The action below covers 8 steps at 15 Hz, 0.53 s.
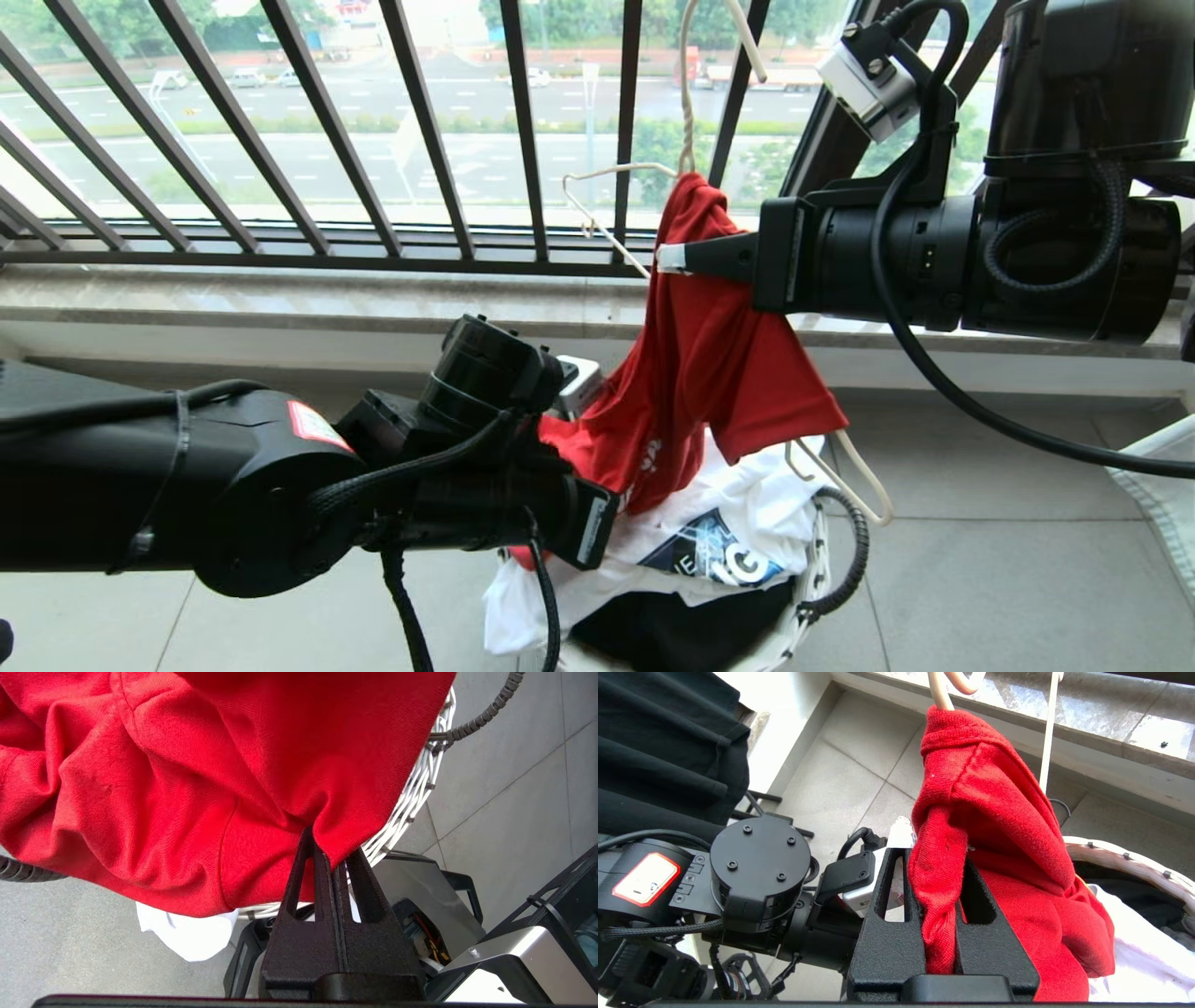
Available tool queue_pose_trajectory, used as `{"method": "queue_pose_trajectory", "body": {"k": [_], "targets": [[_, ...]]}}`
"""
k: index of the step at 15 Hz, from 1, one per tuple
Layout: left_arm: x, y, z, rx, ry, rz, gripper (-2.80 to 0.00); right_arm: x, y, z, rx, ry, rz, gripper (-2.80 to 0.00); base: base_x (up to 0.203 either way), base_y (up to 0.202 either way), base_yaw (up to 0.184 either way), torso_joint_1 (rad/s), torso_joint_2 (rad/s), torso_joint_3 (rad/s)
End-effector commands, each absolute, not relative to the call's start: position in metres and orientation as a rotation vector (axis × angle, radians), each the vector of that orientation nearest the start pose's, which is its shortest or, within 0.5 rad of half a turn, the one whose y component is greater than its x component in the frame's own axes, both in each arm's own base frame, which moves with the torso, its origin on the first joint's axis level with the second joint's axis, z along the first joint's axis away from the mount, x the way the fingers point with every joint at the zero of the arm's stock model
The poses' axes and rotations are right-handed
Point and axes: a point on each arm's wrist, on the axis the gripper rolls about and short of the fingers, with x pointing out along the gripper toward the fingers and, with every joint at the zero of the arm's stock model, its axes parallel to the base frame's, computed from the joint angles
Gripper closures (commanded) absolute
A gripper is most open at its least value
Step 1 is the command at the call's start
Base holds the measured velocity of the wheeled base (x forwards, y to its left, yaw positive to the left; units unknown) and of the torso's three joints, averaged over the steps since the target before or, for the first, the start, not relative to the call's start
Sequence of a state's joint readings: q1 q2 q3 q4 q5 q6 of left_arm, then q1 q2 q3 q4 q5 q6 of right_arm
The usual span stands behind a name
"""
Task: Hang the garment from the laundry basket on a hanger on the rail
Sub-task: Hang the clothes on the clothes rack
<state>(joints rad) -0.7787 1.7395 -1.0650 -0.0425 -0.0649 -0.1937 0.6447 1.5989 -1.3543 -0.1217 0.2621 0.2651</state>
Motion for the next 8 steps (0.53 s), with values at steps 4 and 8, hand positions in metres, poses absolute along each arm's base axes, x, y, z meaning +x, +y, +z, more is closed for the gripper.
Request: {"method": "queue_pose_trajectory", "body": {"k": [4, 8], "targets": [[0.228, -0.227, 0.188, 0.000, 0.658, -0.747, -2.80, 0.233, 0.183, 0.319, 0.225, 0.241, 0.886, 0.00, 0.000, 0.000, 0.000, 0.000, 0.00, 0.000], [0.213, -0.212, 0.217, -0.028, 0.590, -0.761, -2.80, 0.232, 0.182, 0.320, 0.225, 0.239, 0.887, 0.00, 0.000, 0.000, 0.000, 0.000, 0.00, 0.000]]}}
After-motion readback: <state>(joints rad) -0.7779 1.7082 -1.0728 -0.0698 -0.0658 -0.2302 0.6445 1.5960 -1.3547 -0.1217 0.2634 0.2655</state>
